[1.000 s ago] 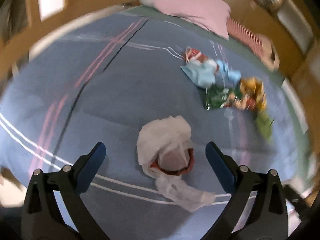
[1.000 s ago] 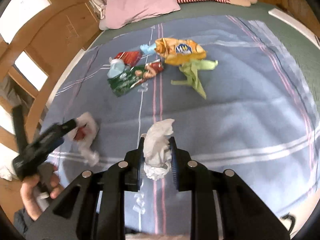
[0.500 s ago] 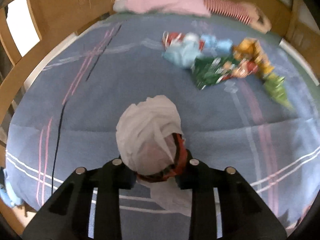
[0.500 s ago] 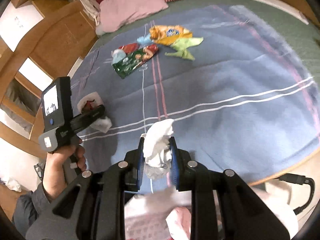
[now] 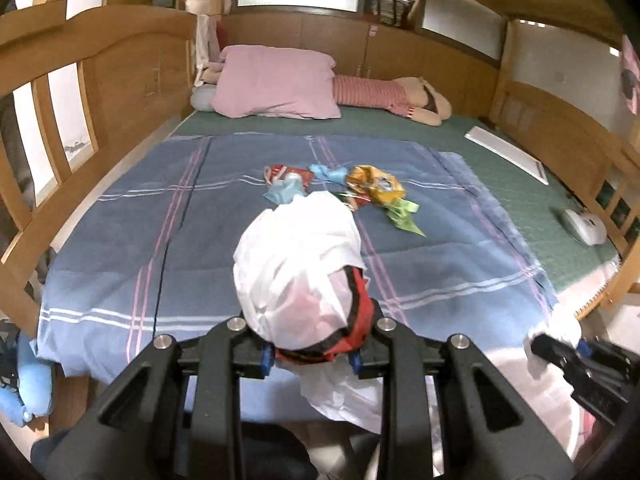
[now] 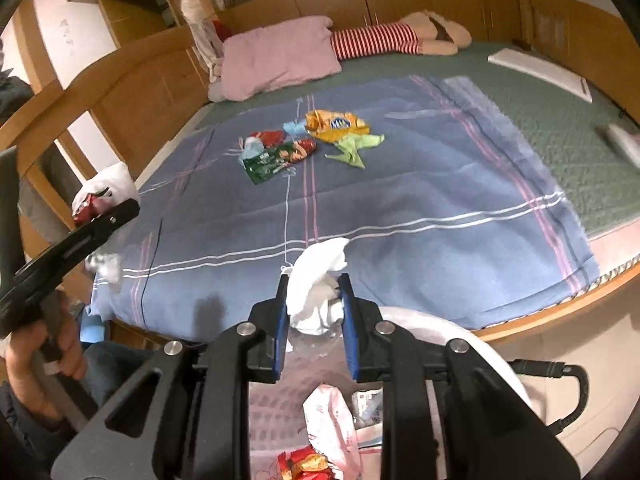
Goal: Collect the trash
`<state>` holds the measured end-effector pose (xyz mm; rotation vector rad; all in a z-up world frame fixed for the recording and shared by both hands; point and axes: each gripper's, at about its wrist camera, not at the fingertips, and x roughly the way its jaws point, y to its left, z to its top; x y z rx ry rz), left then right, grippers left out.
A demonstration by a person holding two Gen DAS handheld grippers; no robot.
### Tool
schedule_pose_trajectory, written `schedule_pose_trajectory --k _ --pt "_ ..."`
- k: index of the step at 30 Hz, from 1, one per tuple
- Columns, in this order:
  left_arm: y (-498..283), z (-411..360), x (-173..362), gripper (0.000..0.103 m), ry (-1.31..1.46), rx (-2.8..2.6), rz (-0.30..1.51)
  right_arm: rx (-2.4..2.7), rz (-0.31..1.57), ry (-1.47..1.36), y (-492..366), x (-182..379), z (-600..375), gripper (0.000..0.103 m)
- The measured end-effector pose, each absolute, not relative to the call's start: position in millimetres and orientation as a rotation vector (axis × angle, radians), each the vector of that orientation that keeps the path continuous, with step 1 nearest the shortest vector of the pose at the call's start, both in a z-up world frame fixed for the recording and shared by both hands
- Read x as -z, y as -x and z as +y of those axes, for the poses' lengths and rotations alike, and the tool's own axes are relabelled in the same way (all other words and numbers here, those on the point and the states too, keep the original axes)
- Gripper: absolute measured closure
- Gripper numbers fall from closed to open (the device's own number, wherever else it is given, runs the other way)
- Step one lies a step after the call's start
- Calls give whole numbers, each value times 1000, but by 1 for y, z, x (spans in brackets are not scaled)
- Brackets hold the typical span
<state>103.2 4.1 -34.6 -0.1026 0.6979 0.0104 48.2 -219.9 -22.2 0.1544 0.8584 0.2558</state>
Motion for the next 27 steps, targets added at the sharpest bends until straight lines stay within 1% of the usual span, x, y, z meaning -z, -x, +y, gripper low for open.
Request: schedule_pose_trajectory --k 4,11,14,17,19,20,21,22,23,25,27 --pt "-76 -8 31 75 128 46 720 -257 832 -124 -29 10 -228 79" --pt "-34 -49 25 75 39 103 701 -240 792 -130 5 -7 -254 79" --pt "-25 -60 20 75 16 113 684 -249 832 -167 11 2 -261 79" --pt "-21 -67 16 75 5 122 675 -251 919 -206 11 27 -265 79" --pt "-20 -70 17 75 0 128 678 -250 963 -227 11 37 -267 73" --pt "-20 -72 18 75 -4 130 683 -247 985 -249 10 42 -269 59" --pt "-21 -73 20 75 -6 132 688 -244 988 -259 10 44 -271 40" --pt "-21 -74 22 75 -11 132 693 -233 980 -286 11 43 -276 34" --pt "-22 -75 23 75 -16 132 695 -231 962 -312 11 40 -280 29" --pt "-22 -77 27 75 -25 135 707 -210 909 -351 14 31 -290 28" --pt "-24 -77 30 75 -20 146 721 -180 862 -370 20 27 -298 24"
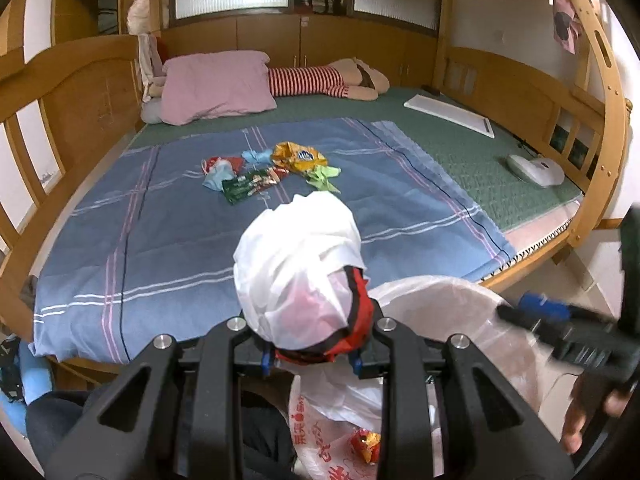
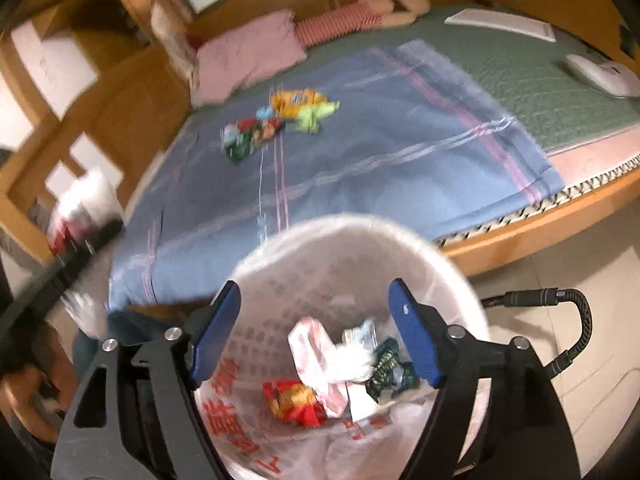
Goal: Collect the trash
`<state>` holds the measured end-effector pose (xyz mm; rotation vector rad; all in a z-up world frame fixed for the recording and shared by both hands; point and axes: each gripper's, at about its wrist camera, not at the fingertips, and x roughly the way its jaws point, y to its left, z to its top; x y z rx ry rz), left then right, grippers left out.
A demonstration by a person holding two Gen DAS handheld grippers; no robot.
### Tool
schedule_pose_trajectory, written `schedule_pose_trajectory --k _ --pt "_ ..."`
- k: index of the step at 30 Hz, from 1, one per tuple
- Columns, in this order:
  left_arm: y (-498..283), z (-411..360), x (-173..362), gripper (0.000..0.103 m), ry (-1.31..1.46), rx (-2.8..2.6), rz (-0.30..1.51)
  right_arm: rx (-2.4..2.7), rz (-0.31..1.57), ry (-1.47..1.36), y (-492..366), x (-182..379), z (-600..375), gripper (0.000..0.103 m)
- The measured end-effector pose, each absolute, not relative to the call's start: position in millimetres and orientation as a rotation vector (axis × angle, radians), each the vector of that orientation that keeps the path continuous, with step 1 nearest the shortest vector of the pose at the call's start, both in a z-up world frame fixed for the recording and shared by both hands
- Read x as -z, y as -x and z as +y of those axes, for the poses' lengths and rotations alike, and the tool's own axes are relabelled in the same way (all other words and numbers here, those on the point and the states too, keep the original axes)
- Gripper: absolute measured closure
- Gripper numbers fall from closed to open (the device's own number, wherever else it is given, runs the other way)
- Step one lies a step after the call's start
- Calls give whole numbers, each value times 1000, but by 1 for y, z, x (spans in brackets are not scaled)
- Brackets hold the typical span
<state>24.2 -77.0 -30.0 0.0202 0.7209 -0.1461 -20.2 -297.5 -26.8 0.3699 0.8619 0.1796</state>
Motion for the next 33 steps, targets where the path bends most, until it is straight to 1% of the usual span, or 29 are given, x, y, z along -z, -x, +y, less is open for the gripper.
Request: schedule_pose_trajectory --k 4,5,6,7,8,9,10,13,15,19,21,26,31,33 --pt "-26 -90 46 74 -38 252 784 -97 748 -446 31 10 -321 22" --pt "-26 -96 52 72 -48 294 811 -81 728 -469 33 7 -327 22" --pt "-27 -106 62 68 -66 363 864 -61 713 -490 36 5 -333 22" --pt "-27 -113 70 58 -76 402 897 -47 707 -504 36 4 -338 22" --pt "-26 -123 82 50 -86 452 937 -42 706 -511 35 4 -340 22" --pt "-26 -127 87 33 -93 460 948 -39 708 -520 35 4 -343 22" --pt "-25 -130 91 19 -106 455 953 -37 711 -524 33 4 -344 22" --pt "-28 -128 91 10 -123 421 934 -35 727 -517 28 5 -347 22" --pt "-33 -118 87 6 -101 397 913 -33 740 -516 28 6 -348 22" --pt "-61 -81 85 4 -46 247 883 -29 785 -492 19 13 -338 21" --pt "-82 -61 87 4 -17 183 889 -30 816 -464 13 16 -331 17" --pt "-151 -9 96 4 10 -24 943 -56 895 -398 -6 26 -306 14" --pt "-207 47 107 4 21 -189 938 -93 967 -351 -49 36 -273 13" --pt "-216 67 108 4 46 -291 896 -119 981 -334 -72 38 -257 13"
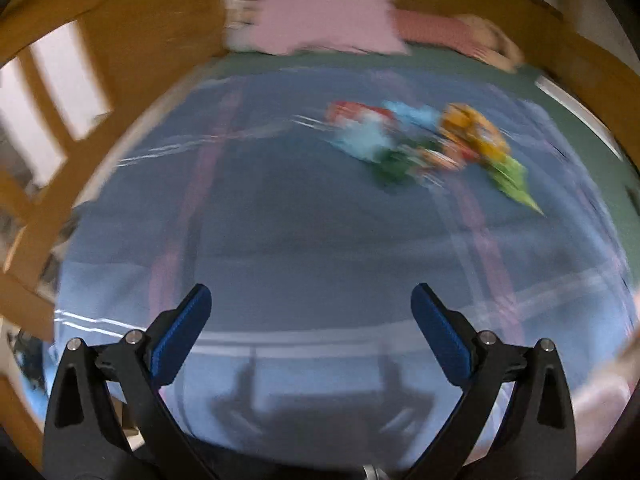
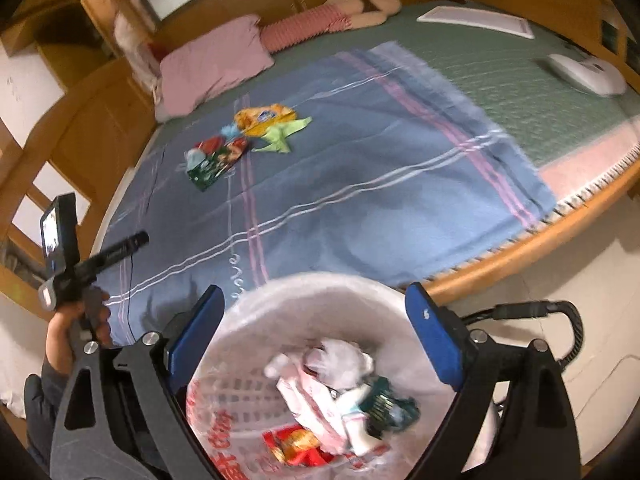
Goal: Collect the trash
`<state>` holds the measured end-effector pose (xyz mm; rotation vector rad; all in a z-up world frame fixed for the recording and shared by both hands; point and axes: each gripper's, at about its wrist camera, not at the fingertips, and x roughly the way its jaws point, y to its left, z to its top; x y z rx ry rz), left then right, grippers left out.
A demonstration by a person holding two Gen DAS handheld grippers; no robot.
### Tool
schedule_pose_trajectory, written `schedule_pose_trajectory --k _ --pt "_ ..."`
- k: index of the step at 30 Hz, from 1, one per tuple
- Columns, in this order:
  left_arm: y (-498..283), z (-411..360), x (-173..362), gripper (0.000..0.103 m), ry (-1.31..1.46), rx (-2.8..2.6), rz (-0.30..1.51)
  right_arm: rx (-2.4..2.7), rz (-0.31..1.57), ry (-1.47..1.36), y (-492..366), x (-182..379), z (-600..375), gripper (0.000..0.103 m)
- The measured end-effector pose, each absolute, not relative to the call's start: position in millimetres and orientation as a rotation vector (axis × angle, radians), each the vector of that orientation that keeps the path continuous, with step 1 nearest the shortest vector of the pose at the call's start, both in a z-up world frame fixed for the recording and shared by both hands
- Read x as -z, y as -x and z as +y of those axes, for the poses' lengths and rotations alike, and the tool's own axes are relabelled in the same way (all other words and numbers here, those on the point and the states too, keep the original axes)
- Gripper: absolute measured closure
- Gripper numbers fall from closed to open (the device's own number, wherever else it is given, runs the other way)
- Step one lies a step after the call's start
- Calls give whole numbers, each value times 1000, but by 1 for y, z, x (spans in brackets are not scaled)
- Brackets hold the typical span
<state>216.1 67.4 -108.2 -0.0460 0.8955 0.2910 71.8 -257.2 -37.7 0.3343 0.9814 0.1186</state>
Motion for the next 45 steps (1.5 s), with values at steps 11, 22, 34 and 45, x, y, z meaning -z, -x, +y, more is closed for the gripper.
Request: schedule_pose_trajectory --k 11,22,34,45 --pt "-190 157 124 3 437 -563 842 -339 1016 -174 -263 72 -133 13" --pt "-188 167 153 3 763 -462 912 -297 943 -118 -467 126 -17 13" --pt "-180 195 169 3 958 -576 887 -430 1123 -105 -487 165 16 24" --pt "-165 195 161 3 899 -648 848 -838 1124 -83 -337 94 -6 26"
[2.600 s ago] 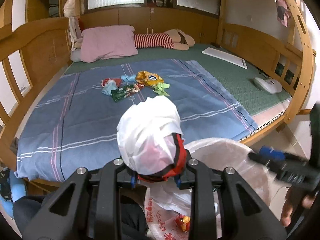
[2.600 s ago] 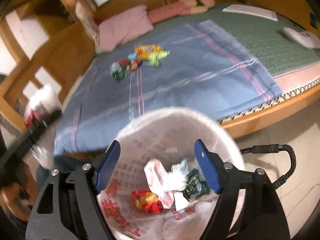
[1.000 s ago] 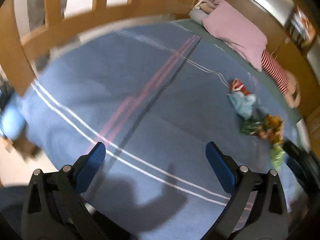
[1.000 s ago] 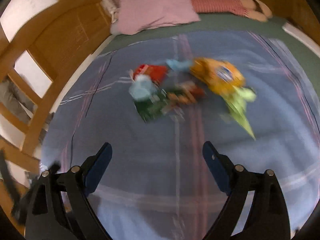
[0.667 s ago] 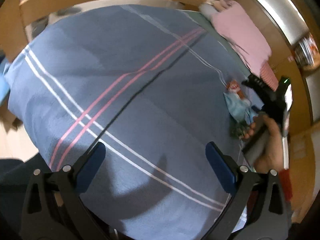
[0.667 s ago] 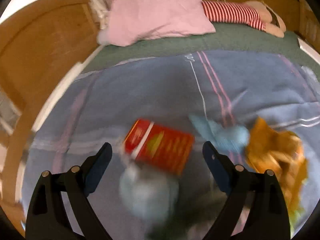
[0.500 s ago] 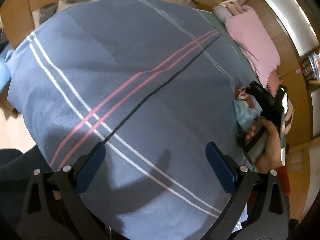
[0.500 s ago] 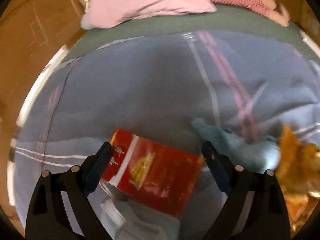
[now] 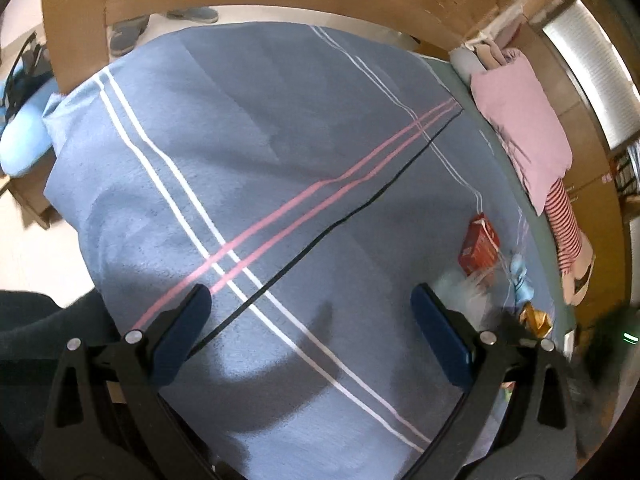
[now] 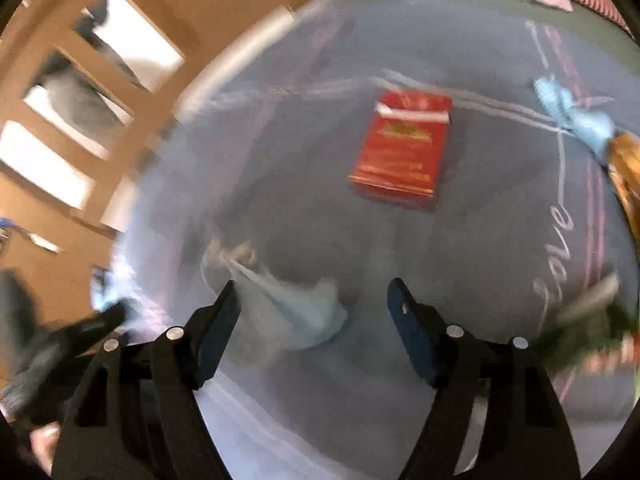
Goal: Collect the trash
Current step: 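Grasp the dark green snack bag with the right tool while the left tool grasps the blue face mask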
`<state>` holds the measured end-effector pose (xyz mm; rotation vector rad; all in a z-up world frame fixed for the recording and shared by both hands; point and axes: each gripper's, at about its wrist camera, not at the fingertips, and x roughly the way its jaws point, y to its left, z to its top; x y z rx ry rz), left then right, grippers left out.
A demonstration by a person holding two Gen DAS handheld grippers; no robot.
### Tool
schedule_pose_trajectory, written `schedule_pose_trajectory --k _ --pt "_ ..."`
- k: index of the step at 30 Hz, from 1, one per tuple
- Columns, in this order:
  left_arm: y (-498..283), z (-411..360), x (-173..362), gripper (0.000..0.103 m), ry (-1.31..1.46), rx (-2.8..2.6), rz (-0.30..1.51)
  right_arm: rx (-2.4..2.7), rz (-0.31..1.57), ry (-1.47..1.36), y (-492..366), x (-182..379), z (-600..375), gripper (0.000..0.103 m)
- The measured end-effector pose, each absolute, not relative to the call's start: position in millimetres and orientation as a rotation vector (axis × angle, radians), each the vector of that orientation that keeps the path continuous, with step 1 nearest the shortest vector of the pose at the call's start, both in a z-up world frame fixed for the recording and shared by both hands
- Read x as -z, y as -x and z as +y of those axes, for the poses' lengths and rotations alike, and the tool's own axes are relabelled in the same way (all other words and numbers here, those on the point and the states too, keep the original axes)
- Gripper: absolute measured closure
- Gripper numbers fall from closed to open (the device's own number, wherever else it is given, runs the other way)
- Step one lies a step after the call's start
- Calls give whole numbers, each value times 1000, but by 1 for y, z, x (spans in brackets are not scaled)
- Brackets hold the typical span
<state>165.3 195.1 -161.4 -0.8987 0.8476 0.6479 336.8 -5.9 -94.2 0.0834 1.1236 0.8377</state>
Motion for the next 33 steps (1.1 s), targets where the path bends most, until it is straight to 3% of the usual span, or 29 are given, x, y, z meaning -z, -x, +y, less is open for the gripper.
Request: schedule_pose_trajectory --k 3,6,16,20,27,32,33 --pt "-171 186 159 3 825 -620 868 -671 1002 -80 -331 64 -40 20" --pt "-178 180 160 3 776 -611 896 -547 1021 -120 -340 62 -66 19" --pt "-198 160 169 3 713 -477 964 -205 1197 129 -363 144 -77 19" --pt "-199 157 169 3 680 -464 977 -297 1214 54 -359 151 -77 19" --pt "-192 168 171 3 759 -536 941 -453 1105 -194 -336 106 -114 19" --pt "-191 166 166 3 766 -565 896 -244 1154 -405 -358 131 -146 19" --pt "-191 165 164 3 748 -560 888 -240 1167 -418 -363 136 -145 30"
